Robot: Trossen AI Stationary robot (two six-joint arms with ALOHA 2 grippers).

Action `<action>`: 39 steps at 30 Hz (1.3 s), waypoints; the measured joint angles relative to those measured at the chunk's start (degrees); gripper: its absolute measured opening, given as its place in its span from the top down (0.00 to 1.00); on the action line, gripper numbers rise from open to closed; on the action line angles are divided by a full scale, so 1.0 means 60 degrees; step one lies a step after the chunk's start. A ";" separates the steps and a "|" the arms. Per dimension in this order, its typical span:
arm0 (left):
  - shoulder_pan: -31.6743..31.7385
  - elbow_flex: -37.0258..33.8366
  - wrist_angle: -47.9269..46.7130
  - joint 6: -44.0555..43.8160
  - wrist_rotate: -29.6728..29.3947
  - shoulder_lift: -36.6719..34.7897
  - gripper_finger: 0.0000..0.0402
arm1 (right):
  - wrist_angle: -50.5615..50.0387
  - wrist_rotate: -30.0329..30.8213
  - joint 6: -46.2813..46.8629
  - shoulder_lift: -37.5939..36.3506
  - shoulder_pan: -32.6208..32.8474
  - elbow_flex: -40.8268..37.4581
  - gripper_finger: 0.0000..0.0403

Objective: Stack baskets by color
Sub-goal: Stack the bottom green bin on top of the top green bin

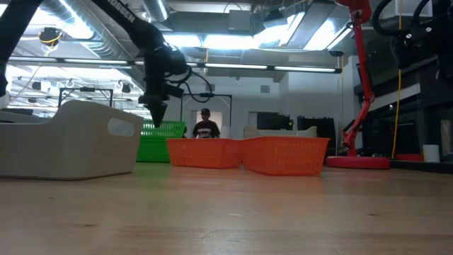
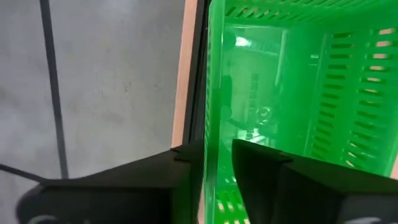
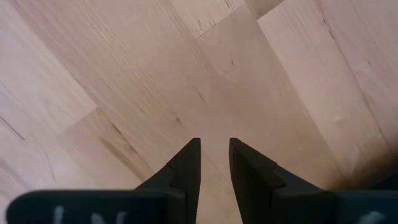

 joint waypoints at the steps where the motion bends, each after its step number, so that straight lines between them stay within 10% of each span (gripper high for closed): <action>1: -0.0044 0.0000 -0.0004 0.0000 -0.0138 0.0000 0.79 | 0.0002 0.0000 0.0000 0.0000 0.0000 0.0000 0.79; 26: -0.1108 -0.0771 0.2946 -0.0524 -0.3768 0.0069 0.77 | -0.0005 -0.0004 -0.0007 0.0000 0.0004 0.0004 0.79; 39: -0.1136 -0.0801 0.3204 -0.0694 -0.3847 0.0915 0.77 | -0.0002 -0.0002 -0.0007 0.0000 0.0004 0.0004 0.79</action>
